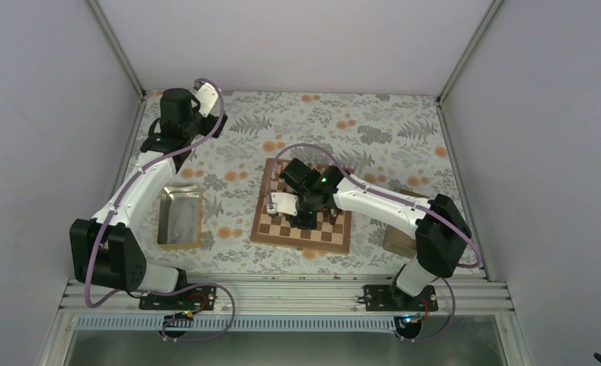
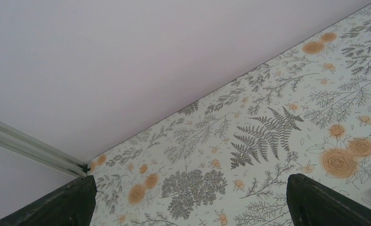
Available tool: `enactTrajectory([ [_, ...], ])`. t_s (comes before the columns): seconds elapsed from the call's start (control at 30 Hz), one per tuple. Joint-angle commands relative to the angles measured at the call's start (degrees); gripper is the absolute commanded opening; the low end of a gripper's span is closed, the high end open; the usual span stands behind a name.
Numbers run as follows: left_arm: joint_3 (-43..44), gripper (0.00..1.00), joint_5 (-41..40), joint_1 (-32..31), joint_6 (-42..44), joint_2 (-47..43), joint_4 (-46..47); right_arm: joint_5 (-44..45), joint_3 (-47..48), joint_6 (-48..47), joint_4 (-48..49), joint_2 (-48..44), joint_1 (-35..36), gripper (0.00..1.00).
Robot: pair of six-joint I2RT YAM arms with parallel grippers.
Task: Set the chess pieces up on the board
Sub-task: Place the chess piece on the chessboard.
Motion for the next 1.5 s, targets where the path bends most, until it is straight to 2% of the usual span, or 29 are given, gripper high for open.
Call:
enactTrajectory([
  [0.0,-0.87,1.0,-0.56,0.32,-0.33,-0.76,1.56,-1.18,6.39,-0.99,-2.69,-2.27,-1.97,0.04],
  [0.2,-0.89,1.0,0.13,0.4,-0.33,-1.06,1.59,-0.76,13.9,-2.25,-8.2,-3.94,-6.5,0.04],
  [0.3,-1.25,1.0,0.02,0.51,-0.24,-1.27,1.71,-0.5,14.59,-2.63,-9.11,-4.45,-7.13,0.04],
  [0.57,-1.32,1.0,0.04,0.69,-0.15,-1.27,2.0,0.72,11.08,-2.58,-8.76,-4.56,-7.29,0.04],
  [0.93,-1.4,1.0,0.08,0.73,-0.06,-0.18,2.37,-4.27,1.33,-2.43,-4.84,-4.08,-5.41,0.04],
  [1.47,-1.5,1.0,0.16,0.77,-0.06,0.72,2.46,-4.35,-5.26,-2.2,-0.78,-3.2,-3.4,0.04],
])
